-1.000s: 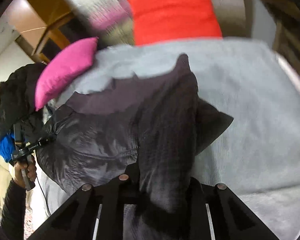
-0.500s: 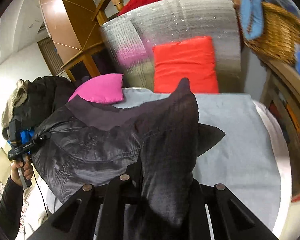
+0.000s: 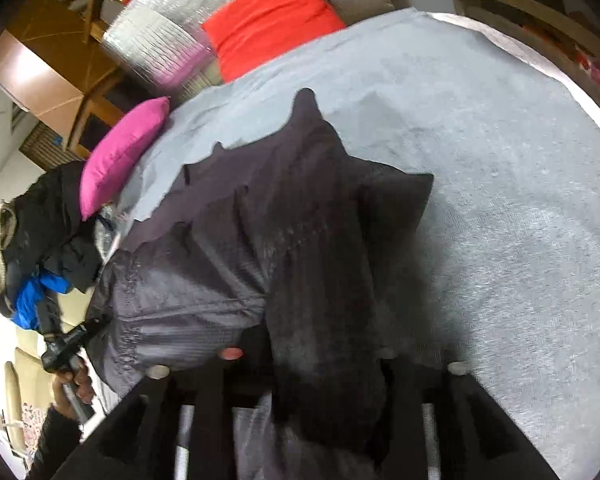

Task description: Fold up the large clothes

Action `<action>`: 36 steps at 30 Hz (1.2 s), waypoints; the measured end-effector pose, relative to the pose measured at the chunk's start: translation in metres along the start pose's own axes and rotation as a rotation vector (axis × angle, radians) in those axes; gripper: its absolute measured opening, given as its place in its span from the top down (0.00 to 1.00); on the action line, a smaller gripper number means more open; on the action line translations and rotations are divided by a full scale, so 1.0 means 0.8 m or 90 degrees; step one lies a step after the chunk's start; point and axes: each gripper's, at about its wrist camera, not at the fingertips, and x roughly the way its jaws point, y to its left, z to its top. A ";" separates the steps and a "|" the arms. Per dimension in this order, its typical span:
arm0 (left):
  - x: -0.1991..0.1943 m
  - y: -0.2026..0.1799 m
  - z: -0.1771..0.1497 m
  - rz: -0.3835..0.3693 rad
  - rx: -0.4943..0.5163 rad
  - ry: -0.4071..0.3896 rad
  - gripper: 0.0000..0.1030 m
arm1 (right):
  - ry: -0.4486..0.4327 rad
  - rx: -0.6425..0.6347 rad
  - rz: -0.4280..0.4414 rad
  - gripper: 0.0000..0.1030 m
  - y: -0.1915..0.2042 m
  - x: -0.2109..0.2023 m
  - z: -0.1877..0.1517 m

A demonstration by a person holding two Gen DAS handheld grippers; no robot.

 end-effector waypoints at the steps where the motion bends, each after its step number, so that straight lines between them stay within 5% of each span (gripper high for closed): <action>1: -0.004 0.002 0.003 0.009 -0.001 0.004 0.45 | -0.001 -0.003 -0.022 0.37 -0.002 -0.002 0.002; 9: -0.082 0.040 0.018 0.028 -0.014 -0.093 0.32 | -0.051 -0.048 -0.070 0.33 -0.011 -0.061 0.014; 14: -0.053 0.027 0.036 0.004 0.006 -0.055 0.31 | -0.069 -0.077 -0.058 0.33 0.016 -0.055 0.050; 25: 0.038 -0.005 0.099 -0.011 0.025 0.014 0.32 | 0.041 -0.082 -0.063 0.33 0.014 0.046 0.109; 26: 0.041 -0.007 0.100 -0.013 0.035 0.014 0.39 | 0.049 -0.083 -0.056 0.37 0.013 0.050 0.110; 27: 0.045 -0.011 0.102 -0.012 0.047 0.019 0.66 | 0.054 -0.086 -0.047 0.68 0.014 0.054 0.111; 28: 0.051 -0.013 0.103 -0.004 0.054 0.033 0.81 | 0.065 -0.098 -0.047 0.81 0.019 0.058 0.112; 30: 0.049 -0.014 0.104 -0.006 0.060 0.024 0.86 | 0.059 -0.138 -0.069 0.91 0.035 0.057 0.113; 34: 0.035 -0.019 0.102 0.001 0.079 -0.015 0.88 | -0.021 -0.199 -0.087 0.92 0.069 0.012 0.114; 36: 0.055 -0.015 0.100 0.030 0.078 0.006 0.88 | -0.035 -0.203 -0.107 0.92 0.067 0.007 0.115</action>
